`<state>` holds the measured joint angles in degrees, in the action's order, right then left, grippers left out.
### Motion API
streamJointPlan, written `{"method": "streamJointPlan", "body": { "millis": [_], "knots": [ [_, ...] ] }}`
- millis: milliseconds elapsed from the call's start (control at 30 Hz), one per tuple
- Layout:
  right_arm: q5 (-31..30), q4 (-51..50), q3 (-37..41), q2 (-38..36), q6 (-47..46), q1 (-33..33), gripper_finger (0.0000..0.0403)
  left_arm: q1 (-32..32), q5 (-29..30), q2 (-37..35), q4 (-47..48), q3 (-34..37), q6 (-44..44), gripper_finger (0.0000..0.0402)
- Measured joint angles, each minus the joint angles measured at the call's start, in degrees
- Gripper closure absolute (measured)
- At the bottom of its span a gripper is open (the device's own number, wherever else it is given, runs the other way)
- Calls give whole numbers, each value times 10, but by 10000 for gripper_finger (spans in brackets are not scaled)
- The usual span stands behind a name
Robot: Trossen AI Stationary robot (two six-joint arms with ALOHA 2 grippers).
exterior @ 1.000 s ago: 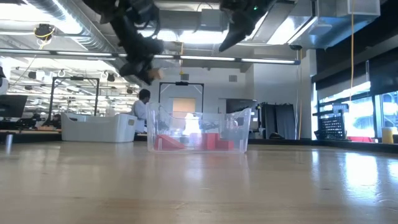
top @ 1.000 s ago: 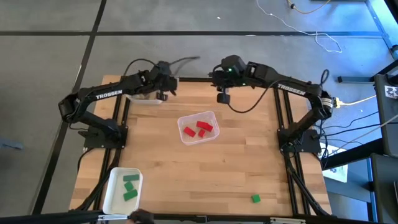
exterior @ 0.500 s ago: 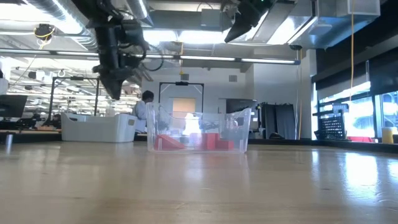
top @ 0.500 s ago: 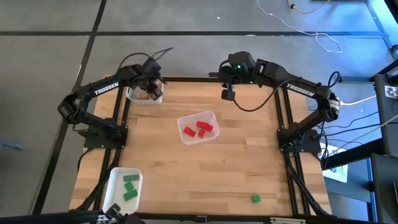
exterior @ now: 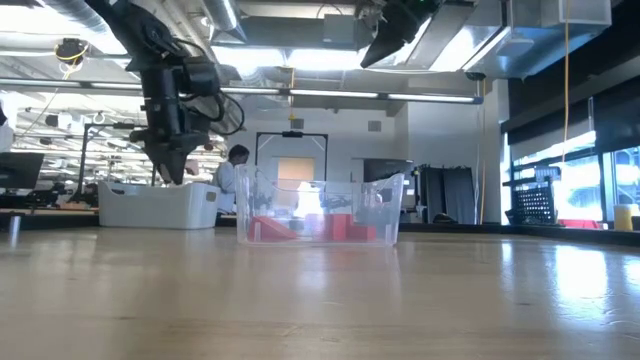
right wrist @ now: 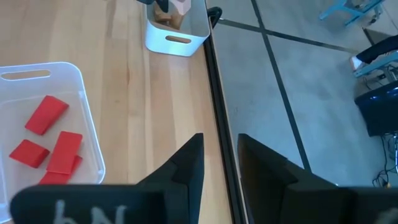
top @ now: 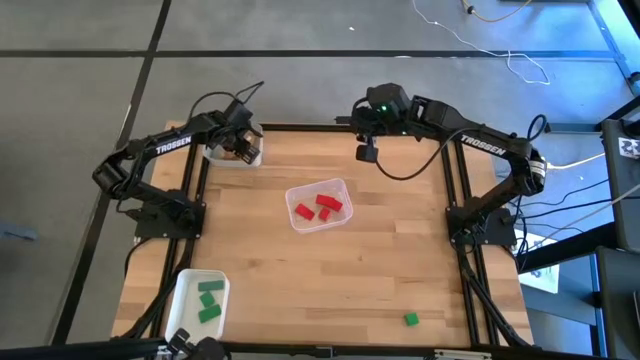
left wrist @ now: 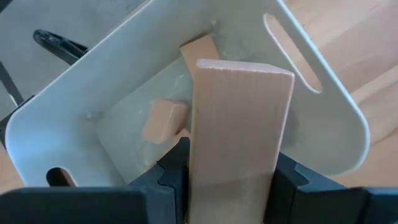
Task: Sort & place blocks by color
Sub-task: Put the brown block into the gray bin, then put the green block into the white bin
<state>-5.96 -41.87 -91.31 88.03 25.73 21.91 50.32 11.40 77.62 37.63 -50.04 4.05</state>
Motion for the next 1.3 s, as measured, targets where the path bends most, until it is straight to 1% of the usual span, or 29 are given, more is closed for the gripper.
{"method": "streamJointPlan", "body": {
  "millis": [200,333,400,500,633,733,833,933,1000,1067,1167,1233,1300],
  "knots": [
    [0,0,0,0,0,0,305,-1,-2,0,-1,9,0,276],
    [0,-1,0,0,0,0,305,-1,0,0,-2,18,0,226],
    [0,-5,0,0,0,0,305,-1,0,0,-8,22,0,209],
    [0,-10,0,0,0,0,305,-1,1,0,-18,28,1,200],
    [0,-17,1,0,0,0,305,-1,-1,0,-30,30,1,199],
    [0,-33,1,0,-15,0,305,-1,-20,0,-44,30,4,198],
    [0,-71,1,-1,-29,0,305,-1,-62,-1,-31,12,-4,197],
    [4,-128,1,-8,-32,-3,305,-1,-111,-15,-20,-15,-29,198],
    [23,-181,1,-14,-32,-6,305,-5,-139,-30,-22,-33,-54,198],
    [66,-231,1,-17,-30,-10,305,-15,-158,-46,-23,-48,-101,196],
    [155,-306,1,-18,-33,-12,305,-34,-170,-74,-21,-59,-173,197],
    [227,-349,1,-19,-48,-15,305,-49,-171,-93,-22,-62,-203,198],
    [281,-381,1,-19,-75,-22,305,-65,-171,-113,-20,-62,-223,197]
  ]
}}
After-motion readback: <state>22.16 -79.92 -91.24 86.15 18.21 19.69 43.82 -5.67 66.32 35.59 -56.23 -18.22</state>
